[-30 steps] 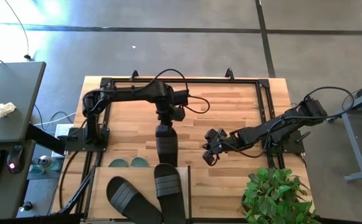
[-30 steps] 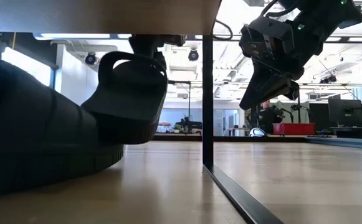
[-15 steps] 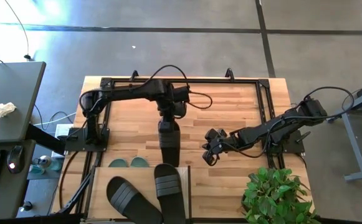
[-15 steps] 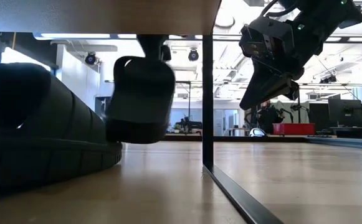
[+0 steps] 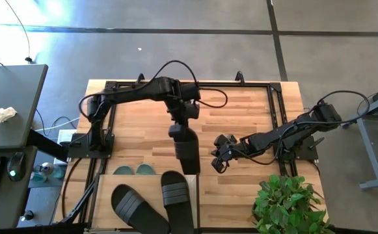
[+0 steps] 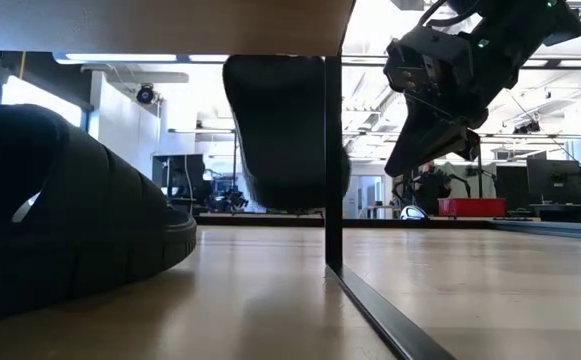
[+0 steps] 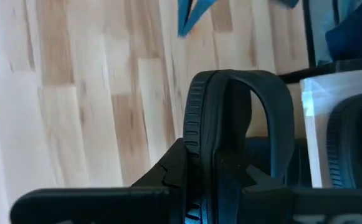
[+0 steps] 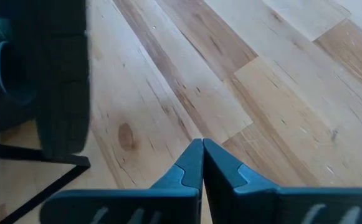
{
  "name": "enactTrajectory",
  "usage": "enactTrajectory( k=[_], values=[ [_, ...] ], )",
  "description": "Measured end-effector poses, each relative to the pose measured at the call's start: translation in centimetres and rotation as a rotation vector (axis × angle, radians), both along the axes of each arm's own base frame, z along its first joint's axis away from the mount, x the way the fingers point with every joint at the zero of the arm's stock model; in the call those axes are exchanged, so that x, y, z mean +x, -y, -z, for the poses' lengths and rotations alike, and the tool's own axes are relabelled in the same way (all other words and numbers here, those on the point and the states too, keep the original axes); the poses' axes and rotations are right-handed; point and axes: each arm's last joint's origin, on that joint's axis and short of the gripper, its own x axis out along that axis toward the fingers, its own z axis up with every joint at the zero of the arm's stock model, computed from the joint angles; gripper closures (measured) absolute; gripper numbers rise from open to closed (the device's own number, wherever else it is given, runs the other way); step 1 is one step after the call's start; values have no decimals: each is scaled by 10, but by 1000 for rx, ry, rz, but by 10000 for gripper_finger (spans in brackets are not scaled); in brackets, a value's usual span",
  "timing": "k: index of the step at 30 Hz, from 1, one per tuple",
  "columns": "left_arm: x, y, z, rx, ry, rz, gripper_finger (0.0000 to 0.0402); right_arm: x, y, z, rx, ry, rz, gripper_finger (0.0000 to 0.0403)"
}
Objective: Pick and place slides into the shelf
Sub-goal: Put the black slipper under the shelf
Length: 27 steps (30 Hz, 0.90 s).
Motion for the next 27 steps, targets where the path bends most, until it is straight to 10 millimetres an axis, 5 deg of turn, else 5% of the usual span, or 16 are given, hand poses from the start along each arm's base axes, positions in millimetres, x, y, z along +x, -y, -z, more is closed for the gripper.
enactTrajectory(
  k=[6, 17, 27],
  values=[
    [-11, -10, 7, -50, -104, -9, 372, 0, 0, 0, 5, -4, -17, 403],
    [-11, -19, 10, -300, -29, 17, 372, 0, -1, 0, 1, -8, -35, 403],
    [7, -9, 39, -310, -118, 59, 372, 1, 0, 0, 13, -14, -64, 403]
  ],
)
